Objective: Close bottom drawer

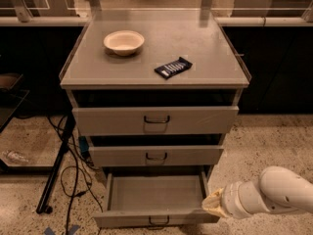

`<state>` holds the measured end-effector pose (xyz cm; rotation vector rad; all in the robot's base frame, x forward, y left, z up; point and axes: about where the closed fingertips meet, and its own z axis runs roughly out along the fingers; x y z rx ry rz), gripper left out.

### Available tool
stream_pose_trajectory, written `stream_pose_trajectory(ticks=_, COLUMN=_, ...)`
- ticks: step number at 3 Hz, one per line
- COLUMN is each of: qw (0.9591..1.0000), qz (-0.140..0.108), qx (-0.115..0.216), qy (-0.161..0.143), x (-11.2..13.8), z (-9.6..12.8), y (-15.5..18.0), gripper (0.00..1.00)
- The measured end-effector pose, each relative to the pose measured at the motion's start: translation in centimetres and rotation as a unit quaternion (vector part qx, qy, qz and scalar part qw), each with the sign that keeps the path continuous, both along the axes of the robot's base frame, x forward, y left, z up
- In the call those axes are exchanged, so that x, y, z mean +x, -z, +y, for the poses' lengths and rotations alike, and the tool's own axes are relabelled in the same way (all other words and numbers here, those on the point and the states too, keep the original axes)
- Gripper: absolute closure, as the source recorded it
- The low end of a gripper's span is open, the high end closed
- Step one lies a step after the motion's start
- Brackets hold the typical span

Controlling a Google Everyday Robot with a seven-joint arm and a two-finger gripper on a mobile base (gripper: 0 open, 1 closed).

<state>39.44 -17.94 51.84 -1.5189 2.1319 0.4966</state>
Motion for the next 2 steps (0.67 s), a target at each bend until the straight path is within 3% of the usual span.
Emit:
stream_pose_trajectory(ticks=1, qw=0.9996, qz=-0.013, qx=0.022, qy=-0.013, x=3.4, z=0.1, y=8.8, gripper=1.0)
stream_pose_trajectory(ticks=2, qw=0.9983, qz=0.014, qx=0.056, qy=-0.004, x=4.7, z=0.3, y=16.9, gripper=1.0)
